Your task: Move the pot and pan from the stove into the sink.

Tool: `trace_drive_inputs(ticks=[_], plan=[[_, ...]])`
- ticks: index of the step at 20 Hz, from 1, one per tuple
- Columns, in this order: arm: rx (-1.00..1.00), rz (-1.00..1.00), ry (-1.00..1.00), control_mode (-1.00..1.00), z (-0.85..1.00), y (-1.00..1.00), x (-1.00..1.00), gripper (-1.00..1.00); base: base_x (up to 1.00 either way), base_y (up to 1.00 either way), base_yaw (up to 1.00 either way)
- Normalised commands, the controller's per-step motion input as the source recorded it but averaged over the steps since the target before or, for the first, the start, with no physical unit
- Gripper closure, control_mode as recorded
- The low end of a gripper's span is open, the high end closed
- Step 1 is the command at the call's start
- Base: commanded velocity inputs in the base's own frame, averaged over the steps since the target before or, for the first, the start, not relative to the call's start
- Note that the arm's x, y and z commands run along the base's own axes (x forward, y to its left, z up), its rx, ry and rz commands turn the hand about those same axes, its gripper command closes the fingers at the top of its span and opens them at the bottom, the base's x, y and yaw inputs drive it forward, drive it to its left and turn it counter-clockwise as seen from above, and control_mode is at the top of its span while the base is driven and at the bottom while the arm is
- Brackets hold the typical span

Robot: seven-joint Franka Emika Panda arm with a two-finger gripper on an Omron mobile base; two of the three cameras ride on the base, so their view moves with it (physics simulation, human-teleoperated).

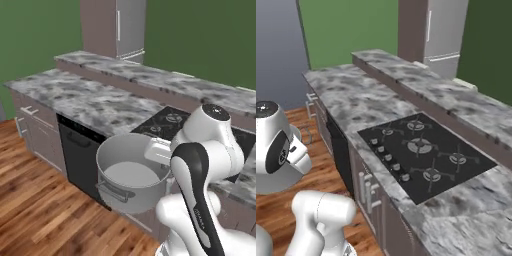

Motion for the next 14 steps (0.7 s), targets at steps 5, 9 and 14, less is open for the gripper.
trace_drive_inputs(ticks=[5,9,14], plan=[[0.0,0.0,0.0,1.0,0.0,0.0,0.0,1.0,0.0,0.0,0.46],[0.0,0.0,0.0,1.0,0.0,0.0,0.0,1.0,0.0,0.0,0.48],[0.0,0.0,0.0,1.0,0.0,0.0,0.0,1.0,0.0,0.0,0.48]])
